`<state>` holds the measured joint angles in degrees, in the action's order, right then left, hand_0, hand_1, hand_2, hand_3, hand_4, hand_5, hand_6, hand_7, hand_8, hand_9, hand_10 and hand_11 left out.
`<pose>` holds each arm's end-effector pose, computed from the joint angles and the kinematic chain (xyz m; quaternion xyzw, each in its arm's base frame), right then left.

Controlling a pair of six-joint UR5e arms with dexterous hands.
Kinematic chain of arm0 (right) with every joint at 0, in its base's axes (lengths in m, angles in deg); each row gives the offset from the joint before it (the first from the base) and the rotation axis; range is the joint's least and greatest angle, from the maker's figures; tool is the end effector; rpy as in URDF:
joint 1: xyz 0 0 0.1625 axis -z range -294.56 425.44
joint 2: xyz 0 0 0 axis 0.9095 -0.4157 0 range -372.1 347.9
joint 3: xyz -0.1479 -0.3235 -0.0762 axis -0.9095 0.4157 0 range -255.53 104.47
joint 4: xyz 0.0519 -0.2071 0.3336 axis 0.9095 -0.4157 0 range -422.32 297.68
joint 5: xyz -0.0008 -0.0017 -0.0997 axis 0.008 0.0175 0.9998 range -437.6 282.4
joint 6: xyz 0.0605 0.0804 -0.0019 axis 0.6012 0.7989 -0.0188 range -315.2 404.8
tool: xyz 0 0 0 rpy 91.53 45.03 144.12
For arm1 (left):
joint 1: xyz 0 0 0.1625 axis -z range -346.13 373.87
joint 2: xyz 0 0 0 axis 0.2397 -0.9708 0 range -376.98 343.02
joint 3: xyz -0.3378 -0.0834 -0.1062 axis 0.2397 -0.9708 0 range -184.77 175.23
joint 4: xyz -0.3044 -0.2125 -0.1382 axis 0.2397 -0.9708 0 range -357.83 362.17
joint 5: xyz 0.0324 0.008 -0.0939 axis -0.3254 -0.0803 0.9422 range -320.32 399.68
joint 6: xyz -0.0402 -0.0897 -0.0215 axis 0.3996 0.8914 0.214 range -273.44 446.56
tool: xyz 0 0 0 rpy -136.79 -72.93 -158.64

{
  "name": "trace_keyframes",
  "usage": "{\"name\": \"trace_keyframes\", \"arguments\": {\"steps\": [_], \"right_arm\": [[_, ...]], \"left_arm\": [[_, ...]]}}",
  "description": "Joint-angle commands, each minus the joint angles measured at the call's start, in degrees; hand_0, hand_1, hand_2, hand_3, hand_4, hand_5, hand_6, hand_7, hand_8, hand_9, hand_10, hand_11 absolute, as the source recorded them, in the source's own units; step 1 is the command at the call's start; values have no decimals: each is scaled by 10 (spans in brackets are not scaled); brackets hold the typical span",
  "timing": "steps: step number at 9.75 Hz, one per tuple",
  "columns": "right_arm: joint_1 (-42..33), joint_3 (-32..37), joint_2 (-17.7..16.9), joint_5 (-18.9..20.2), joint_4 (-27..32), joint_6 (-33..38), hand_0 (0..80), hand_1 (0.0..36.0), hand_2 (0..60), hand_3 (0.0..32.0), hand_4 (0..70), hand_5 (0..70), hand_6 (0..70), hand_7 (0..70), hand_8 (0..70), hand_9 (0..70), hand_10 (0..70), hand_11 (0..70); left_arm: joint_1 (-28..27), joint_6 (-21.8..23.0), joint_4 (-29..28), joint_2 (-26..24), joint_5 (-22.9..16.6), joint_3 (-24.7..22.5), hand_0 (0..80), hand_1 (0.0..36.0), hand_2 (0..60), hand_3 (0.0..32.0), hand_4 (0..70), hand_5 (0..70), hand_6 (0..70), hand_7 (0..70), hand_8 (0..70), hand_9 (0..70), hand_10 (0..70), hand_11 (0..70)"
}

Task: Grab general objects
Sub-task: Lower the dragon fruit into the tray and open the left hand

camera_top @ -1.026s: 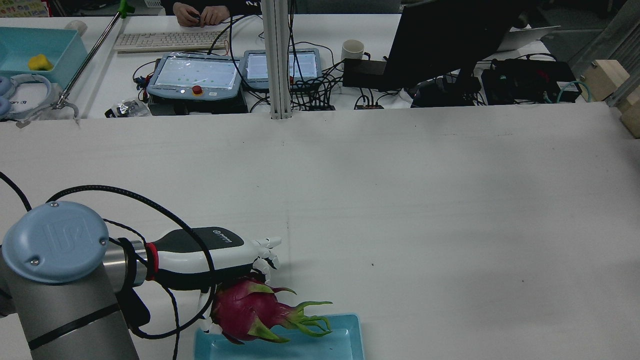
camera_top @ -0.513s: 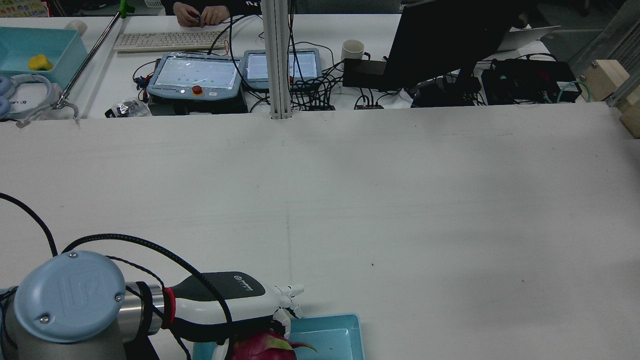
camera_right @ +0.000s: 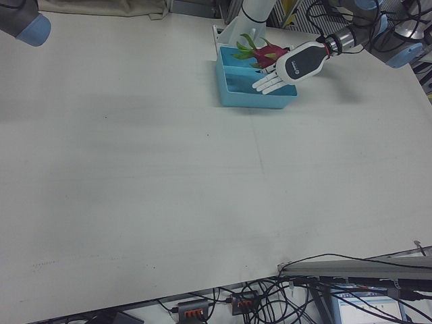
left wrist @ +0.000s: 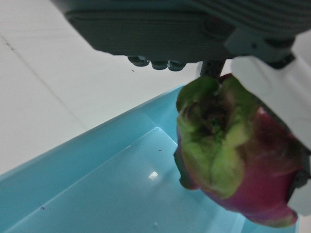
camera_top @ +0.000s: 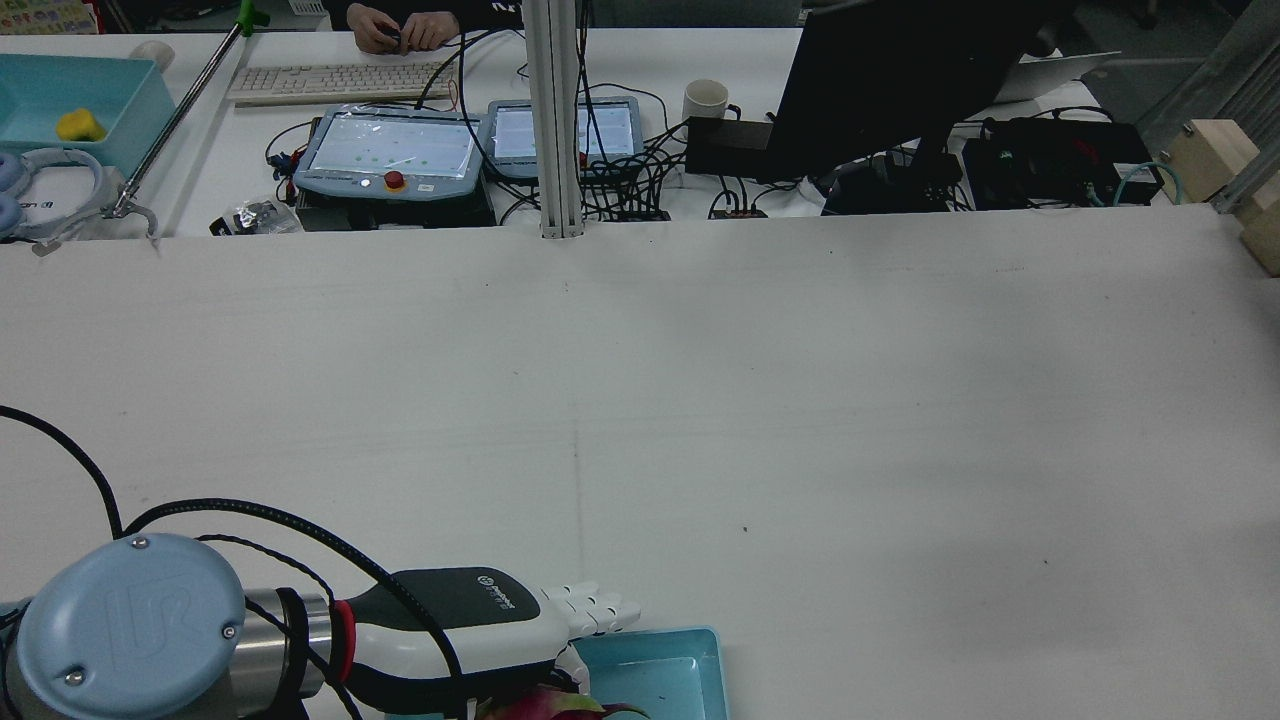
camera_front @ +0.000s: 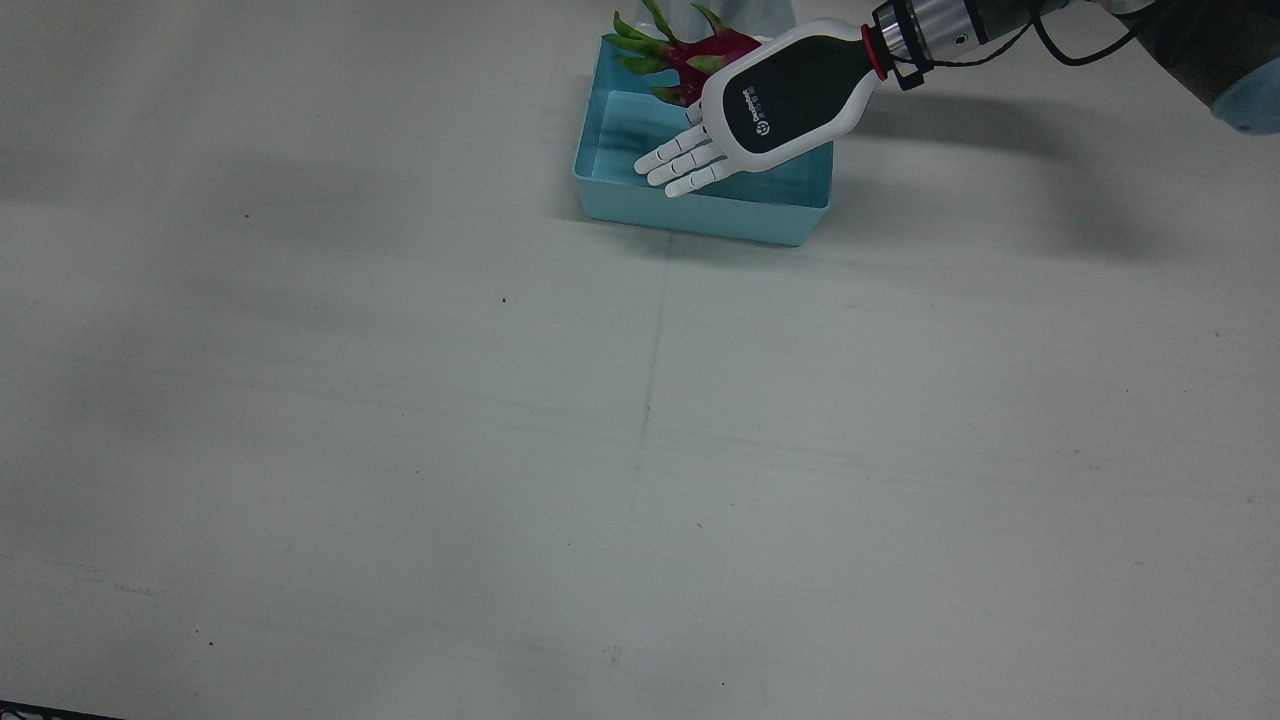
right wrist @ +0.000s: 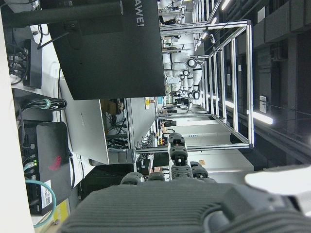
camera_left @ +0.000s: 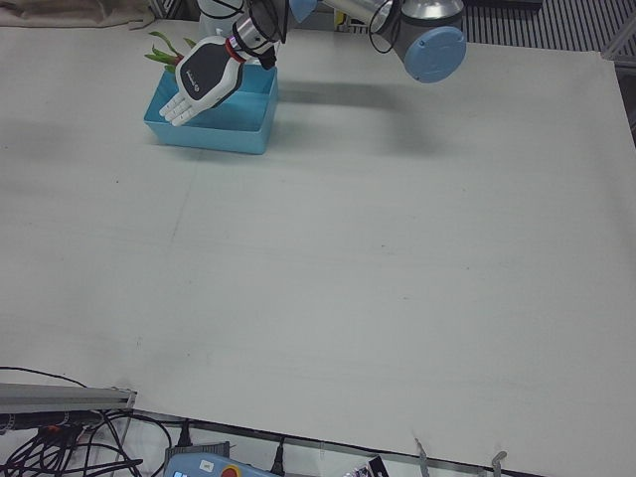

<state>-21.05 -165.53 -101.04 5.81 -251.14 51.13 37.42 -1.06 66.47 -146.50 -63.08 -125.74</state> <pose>0.1160 -0.4732 0.6317 0.0132 0.6579 -0.7509 0.0562 0.3813 -0.2874 0.1800 0.0629 0.7407 -0.0683 0.6654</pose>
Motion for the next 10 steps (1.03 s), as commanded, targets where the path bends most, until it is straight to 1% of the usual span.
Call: {"name": "trace_keyframes", "arguments": {"steps": [1, 2, 3, 6, 7, 8, 9, 10], "right_arm": [[0, 0, 0, 0, 0, 0, 0, 0, 0, 0, 0, 0, 0, 0, 0, 0, 0, 0], [0, 0, 0, 0, 0, 0, 0, 0, 0, 0, 0, 0, 0, 0, 0, 0, 0, 0], [0, 0, 0, 0, 0, 0, 0, 0, 0, 0, 0, 0, 0, 0, 0, 0, 0, 0], [0, 0, 0, 0, 0, 0, 0, 0, 0, 0, 0, 0, 0, 0, 0, 0, 0, 0], [0, 0, 0, 0, -1, 0, 0, 0, 0, 0, 0, 0, 0, 0, 0, 0, 0, 0], [0, 0, 0, 0, -1, -1, 0, 0, 0, 0, 0, 0, 0, 0, 0, 0, 0, 0], [0, 0, 0, 0, 0, -1, 0, 0, 0, 0, 0, 0, 0, 0, 0, 0, 0, 0], [0, -1, 0, 0, 0, -1, 0, 0, 0, 0, 0, 0, 0, 0, 0, 0, 0, 0]], "left_arm": [[-8, -3, 2, 1, 2, -18, 450, 11, 0, 312, 0, 0, 0, 0, 0, 0, 0, 0], [-8, -3, 2, 1, 4, -18, 447, 7, 0, 310, 0, 0, 0, 0, 0, 0, 0, 0], [-8, -3, 3, 1, 5, -18, 450, 8, 0, 320, 0, 0, 0, 0, 0, 0, 0, 0], [-3, -3, 3, 2, 10, -14, 450, 13, 0, 320, 0, 0, 0, 0, 0, 0, 0, 0], [-3, -3, 2, -1, 10, -9, 447, 13, 0, 300, 0, 0, 0, 0, 0, 0, 0, 0], [13, 2, 2, -4, 12, -5, 448, 16, 0, 264, 0, 0, 0, 0, 0, 0, 0, 0], [58, 4, 0, -7, 13, 19, 456, 27, 0, 208, 0, 0, 0, 6, 0, 0, 0, 0], [115, 5, -17, -8, 6, 41, 461, 33, 0, 184, 0, 0, 0, 0, 0, 0, 0, 0]]}}
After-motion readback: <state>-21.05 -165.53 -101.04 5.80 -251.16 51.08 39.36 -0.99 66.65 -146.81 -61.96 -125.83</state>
